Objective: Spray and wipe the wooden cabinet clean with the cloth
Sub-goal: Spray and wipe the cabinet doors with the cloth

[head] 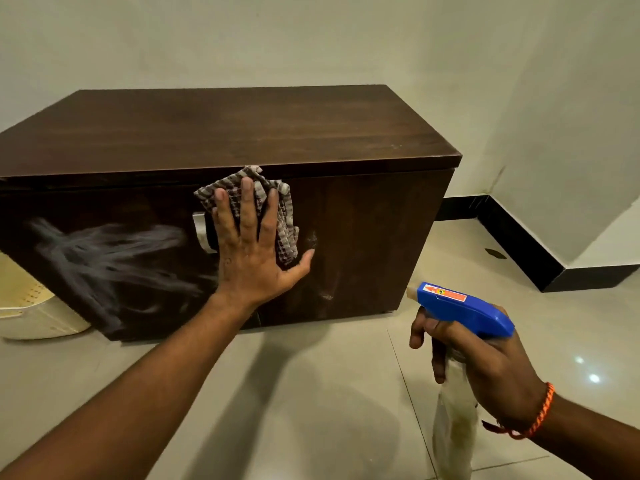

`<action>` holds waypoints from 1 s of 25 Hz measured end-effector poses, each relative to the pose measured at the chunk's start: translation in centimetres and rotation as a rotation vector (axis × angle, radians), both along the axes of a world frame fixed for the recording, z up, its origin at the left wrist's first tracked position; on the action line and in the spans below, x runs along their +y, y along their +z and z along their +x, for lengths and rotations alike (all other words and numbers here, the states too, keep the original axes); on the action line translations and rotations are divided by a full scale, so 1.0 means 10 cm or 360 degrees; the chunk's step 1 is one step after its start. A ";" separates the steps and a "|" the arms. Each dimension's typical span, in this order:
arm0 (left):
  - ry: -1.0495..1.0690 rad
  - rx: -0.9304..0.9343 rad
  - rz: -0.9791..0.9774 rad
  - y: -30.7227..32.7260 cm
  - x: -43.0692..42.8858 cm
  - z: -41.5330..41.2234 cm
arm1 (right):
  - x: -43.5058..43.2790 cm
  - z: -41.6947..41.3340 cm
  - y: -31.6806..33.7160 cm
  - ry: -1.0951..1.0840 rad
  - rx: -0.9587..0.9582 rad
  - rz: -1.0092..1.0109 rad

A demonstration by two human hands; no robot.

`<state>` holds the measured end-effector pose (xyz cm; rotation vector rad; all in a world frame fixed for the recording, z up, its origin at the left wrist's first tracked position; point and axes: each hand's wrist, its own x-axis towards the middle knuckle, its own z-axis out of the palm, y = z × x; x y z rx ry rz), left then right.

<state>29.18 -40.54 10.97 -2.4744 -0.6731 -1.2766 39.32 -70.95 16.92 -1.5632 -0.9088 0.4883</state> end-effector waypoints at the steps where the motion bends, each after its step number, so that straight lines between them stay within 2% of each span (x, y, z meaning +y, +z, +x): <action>1: -0.0015 0.0027 0.0072 -0.01 0.03 0.01 | 0.01 0.01 -0.02 -0.0020 0.0030 0.0014; 4: -0.0061 0.0187 0.0383 -0.06 0.14 0.03 | 0.08 0.04 -0.07 0.0002 0.0058 0.0053; 7: -0.0163 0.0500 0.0821 -0.28 0.24 0.02 | 0.17 0.12 -0.10 0.0003 0.0067 0.0105; 11: -0.0461 0.1375 0.1323 -0.87 0.27 0.02 | 0.20 0.20 -0.20 -0.0035 0.0093 0.0125; 12: -0.0511 0.1546 0.1461 -1.02 0.28 0.02 | 0.19 0.22 -0.22 -0.0045 0.0099 0.0128; 14: -0.0574 0.1697 0.1623 -1.21 0.26 0.05 | 0.18 0.25 -0.25 -0.0068 0.0085 0.0131; 17: -0.0586 0.1870 0.1668 -1.25 0.19 0.07 | 0.14 0.26 -0.25 -0.0102 0.0082 0.0110; 20: -0.0562 0.1899 0.1537 -1.08 0.16 0.04 | 0.05 0.24 -0.18 -0.0110 0.0072 0.0122; 23: -0.0508 0.1774 0.1377 -0.60 0.15 0.02 | 0.00 0.21 -0.10 -0.0103 0.0082 0.0143; 25: -0.0581 0.1519 0.1233 -0.09 0.22 0.08 | 0.02 0.17 -0.07 -0.0099 0.0075 0.0143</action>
